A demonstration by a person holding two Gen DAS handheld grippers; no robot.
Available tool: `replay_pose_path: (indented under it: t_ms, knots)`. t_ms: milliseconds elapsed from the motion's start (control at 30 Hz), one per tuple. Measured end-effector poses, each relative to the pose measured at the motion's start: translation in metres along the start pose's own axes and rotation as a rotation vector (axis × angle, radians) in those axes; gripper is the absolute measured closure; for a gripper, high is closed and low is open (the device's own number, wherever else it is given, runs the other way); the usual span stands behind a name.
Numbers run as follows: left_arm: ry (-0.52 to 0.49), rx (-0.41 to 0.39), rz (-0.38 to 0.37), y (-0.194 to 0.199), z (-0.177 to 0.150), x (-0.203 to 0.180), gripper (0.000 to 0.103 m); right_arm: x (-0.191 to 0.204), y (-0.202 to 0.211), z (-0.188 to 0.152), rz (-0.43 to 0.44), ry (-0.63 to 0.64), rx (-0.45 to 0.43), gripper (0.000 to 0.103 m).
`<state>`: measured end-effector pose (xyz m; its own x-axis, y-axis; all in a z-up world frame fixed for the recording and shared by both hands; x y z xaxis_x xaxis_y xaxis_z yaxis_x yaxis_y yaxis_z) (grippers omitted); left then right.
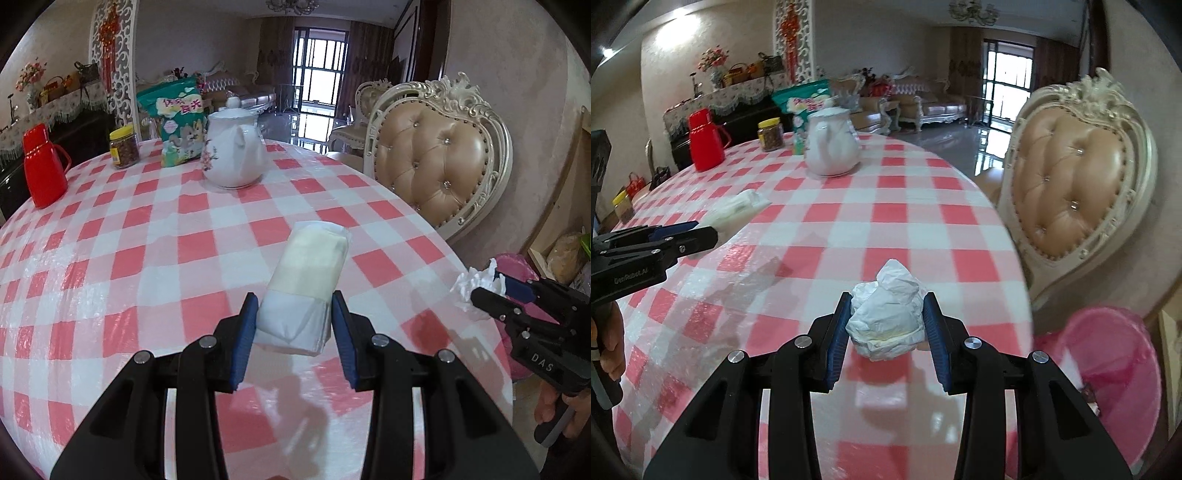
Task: Collect trash
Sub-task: 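Carry paper packet and tissue to the pink bin and open both tools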
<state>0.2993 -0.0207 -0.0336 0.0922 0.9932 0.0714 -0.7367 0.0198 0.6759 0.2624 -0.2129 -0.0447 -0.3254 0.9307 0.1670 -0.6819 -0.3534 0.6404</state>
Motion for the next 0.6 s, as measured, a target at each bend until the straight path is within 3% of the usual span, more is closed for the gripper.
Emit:
replay_pose_path:
  t_ms: [600]
  knots:
    - [-0.077,-0.037,-0.124,0.041,-0.003,-0.126,0.064,-0.095,0.075,-0.036,-0.113,-0.108,-0.049,0.065]
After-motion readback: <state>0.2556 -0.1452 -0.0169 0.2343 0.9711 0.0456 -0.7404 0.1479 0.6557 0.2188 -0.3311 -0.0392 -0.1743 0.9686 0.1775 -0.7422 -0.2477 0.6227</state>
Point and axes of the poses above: each gripper's, at about its wrist camera, not at the fingertips, and y roughly against the way its jaws point, x to its left, z to its top, the point moved 7 cm from there along -y, roughly the way its jaws point, and after that the axes turned 13 degrees about z, right-handed, at the moved point
